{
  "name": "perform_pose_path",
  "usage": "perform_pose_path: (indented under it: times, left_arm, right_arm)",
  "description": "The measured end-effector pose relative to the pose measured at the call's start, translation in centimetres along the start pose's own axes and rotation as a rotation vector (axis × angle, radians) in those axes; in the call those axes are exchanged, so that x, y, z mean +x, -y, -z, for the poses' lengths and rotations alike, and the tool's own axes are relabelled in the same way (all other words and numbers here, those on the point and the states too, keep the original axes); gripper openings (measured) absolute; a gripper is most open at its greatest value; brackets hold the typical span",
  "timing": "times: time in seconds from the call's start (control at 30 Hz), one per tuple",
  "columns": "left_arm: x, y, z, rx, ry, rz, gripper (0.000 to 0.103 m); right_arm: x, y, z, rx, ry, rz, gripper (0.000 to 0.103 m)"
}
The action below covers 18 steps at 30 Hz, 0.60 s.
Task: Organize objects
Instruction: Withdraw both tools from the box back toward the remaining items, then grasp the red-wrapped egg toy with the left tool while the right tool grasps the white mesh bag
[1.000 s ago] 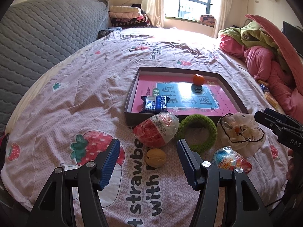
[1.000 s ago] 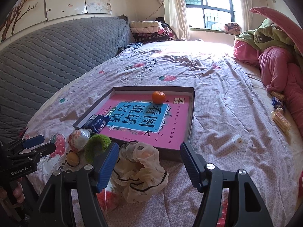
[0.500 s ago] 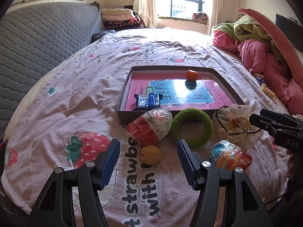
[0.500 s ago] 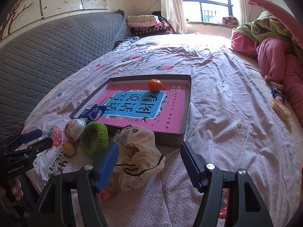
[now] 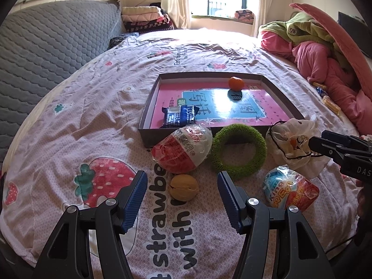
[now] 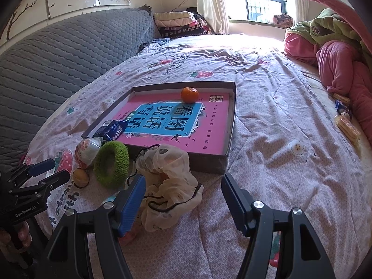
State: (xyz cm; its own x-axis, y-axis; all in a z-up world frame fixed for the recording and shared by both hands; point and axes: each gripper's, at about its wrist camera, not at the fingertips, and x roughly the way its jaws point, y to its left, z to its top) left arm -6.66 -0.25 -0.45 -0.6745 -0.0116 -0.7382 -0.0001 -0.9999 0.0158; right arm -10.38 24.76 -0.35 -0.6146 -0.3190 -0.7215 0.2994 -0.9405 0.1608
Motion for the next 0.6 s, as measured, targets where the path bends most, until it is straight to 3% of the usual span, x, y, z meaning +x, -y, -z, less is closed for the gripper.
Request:
perform_pose_path:
  times: [0.6]
  left_arm:
    - [2.0, -0.4, -0.2, 0.014, 0.012, 0.017, 0.064]
  right_arm:
    - [2.1, 0.4, 0.6, 0.014, -0.078, 0.015, 0.066]
